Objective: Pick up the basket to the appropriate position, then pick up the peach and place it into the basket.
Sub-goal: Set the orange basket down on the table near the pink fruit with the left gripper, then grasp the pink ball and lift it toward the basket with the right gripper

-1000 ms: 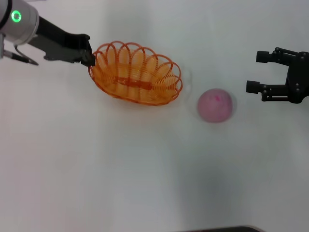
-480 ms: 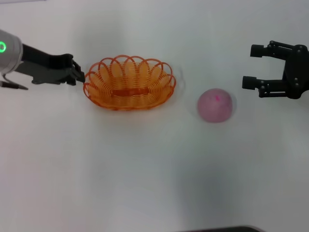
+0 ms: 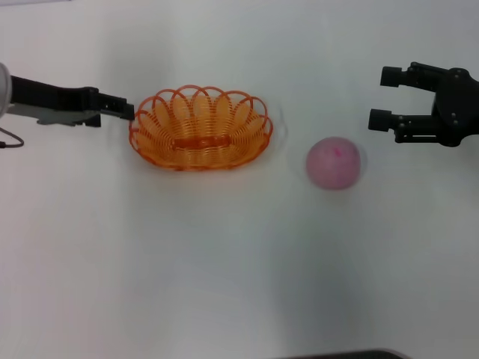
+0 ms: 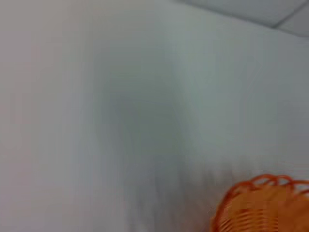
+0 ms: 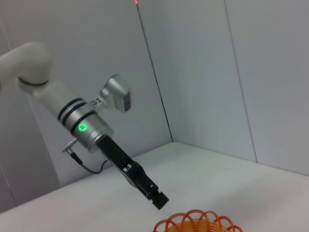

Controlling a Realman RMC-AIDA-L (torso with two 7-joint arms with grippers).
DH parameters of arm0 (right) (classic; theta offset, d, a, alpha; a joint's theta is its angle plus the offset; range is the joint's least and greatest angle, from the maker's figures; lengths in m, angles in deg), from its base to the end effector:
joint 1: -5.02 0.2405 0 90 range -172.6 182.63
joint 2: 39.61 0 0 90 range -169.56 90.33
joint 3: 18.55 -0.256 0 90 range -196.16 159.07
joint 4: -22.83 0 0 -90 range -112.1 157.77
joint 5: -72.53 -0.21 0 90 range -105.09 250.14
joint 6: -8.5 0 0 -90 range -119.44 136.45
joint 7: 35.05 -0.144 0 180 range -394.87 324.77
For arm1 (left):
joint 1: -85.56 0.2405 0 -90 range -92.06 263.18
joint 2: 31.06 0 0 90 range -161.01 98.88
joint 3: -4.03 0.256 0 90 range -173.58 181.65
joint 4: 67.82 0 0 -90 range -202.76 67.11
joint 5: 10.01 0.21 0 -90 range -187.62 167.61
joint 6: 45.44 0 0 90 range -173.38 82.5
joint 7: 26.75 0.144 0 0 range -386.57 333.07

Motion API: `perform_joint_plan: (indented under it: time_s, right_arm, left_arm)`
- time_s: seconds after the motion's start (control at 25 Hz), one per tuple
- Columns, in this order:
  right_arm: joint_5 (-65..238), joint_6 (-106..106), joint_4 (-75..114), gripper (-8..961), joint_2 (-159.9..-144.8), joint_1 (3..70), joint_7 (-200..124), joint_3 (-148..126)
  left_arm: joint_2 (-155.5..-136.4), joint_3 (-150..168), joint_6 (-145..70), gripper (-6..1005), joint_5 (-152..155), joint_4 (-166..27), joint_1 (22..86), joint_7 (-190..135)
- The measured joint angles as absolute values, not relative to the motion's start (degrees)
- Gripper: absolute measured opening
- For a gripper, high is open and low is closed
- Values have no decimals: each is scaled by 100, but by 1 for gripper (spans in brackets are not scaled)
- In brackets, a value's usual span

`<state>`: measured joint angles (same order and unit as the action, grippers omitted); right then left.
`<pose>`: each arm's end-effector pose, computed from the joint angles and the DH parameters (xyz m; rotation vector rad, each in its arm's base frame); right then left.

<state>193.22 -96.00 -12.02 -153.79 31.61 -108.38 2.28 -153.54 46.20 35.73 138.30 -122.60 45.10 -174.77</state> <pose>0.3002 0.2919 0.0566 -2.6317 0.6188 0.8770 -0.2414 0.3844 0.0106 -2.2297 -1.6681 -0.0985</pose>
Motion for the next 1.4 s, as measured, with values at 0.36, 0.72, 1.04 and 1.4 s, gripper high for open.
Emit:
perform_joint_plan:
  time_s: [0.36,0.72,1.04,1.4]
  right_arm:
    - [19310,-9453,-1158,942,-15466,3171,-11371,-15]
    - [19309,-8684,-1126,942,-15655,3192,-11809,-149]
    - [19069,-8490,-1126,941,-15792,3189,-11938,-157]
    - [18951,-8459,-1180,941,-15699,3228,-12184,-159]
  left_arm:
    - [-15367,4605,3942,765,12344,-13127,5412,-14920]
    - [-15507,4521,4428,761,11578,-13279,6022,-12119]
    - [-15514,4461,4556,757,11578,-12658,6178,-10789]
    - [-15504,4361,5005,754,12003,-12409,6371,-10771]
